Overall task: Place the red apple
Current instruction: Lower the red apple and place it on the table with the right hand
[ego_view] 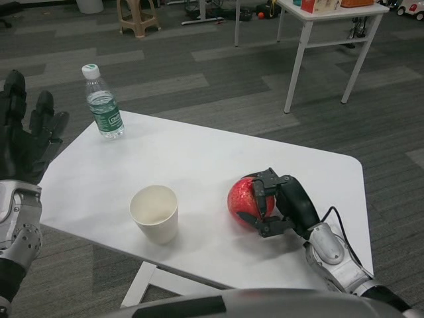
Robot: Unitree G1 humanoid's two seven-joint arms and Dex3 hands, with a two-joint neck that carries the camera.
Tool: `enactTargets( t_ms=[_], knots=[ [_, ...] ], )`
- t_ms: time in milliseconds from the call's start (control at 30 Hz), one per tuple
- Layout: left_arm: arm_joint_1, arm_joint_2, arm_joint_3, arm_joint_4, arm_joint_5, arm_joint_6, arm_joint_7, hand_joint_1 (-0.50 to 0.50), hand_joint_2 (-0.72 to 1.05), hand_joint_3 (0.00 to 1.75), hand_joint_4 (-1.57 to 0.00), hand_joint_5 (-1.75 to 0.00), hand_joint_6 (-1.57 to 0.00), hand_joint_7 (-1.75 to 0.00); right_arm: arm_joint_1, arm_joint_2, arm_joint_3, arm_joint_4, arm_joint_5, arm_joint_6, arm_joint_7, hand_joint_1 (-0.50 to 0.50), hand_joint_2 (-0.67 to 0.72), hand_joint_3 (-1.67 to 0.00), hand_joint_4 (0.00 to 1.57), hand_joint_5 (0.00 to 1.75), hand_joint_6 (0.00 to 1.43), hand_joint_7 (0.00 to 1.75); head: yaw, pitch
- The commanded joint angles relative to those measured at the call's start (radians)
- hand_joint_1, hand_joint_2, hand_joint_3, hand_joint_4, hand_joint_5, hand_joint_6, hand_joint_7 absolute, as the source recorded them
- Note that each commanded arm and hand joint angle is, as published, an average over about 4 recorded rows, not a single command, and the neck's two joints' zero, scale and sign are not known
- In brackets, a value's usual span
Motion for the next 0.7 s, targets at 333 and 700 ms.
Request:
enactTargets(
  t_ms=[333,700],
  knots=[
    [-0.011,0.007,-0.003,0.021,-0.003,-0.007,0.001,-0.5,1.0,0.0,0.0,-0.1,0.0,0.0,0.001,0.004,-0.006,0.075,-0.005,0.024,0.015,-0.33,-0.53,-1.15,0.01,1.33,0.18,1.64,-0.01,-0.008],
    [-0.016,0.007,-0.008,0.029,-0.003,-0.007,0.001,-0.5,1.0,0.0,0.0,-0.1,0.0,0.0,0.002,0.01,-0.009,0.077,-0.001,0.019,0.017,-0.4,-0.41,-0.73,0.0,0.85,0.0,1.33,-0.011,-0.007]
  ],
)
